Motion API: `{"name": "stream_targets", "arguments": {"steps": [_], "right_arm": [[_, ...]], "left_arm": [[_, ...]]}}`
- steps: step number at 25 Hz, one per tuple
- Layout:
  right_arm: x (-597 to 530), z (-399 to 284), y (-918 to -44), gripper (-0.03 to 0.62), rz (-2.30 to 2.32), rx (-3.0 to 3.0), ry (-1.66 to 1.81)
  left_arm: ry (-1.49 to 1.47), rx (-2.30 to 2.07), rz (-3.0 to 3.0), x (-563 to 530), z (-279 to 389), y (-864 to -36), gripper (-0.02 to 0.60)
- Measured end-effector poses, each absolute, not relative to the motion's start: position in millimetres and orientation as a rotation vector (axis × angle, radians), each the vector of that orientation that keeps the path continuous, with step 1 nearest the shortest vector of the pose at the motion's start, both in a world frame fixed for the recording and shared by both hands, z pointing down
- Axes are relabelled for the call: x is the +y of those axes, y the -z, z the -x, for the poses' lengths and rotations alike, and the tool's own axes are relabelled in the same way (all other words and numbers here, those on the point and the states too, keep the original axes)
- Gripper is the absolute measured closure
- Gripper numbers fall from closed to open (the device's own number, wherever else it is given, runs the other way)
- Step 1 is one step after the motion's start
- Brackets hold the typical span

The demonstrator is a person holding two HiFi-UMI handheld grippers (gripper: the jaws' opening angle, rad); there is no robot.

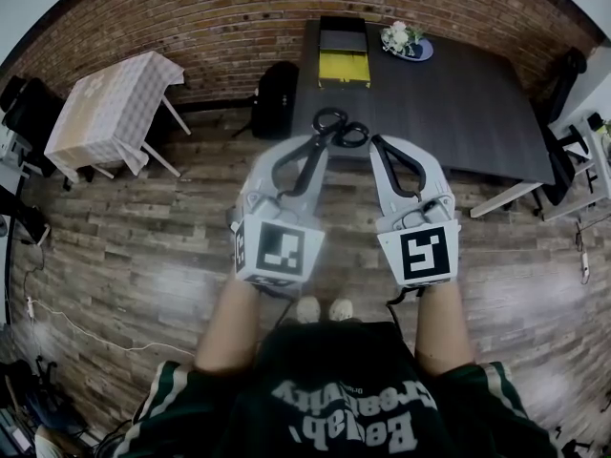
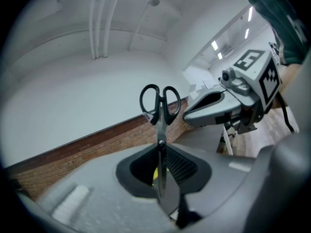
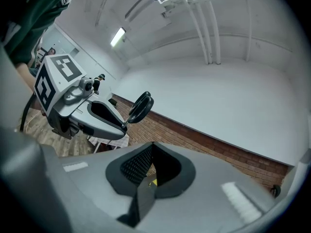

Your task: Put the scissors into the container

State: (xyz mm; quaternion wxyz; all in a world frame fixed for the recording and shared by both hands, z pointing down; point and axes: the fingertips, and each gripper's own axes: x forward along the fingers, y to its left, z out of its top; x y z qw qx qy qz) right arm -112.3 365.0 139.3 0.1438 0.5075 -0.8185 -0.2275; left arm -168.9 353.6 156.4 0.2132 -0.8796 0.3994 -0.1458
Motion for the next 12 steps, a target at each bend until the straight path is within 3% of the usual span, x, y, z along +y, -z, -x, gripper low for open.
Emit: {"name": "stream_targets", "arguments": {"steps": [12], "right_arm": [[393.8,81.5,-146.9,0.586,-1.468,-2.408,0.667]], "left_arm": [[0.392,1.143,2.424,377.7,137.7,-165.7,0.531]]}}
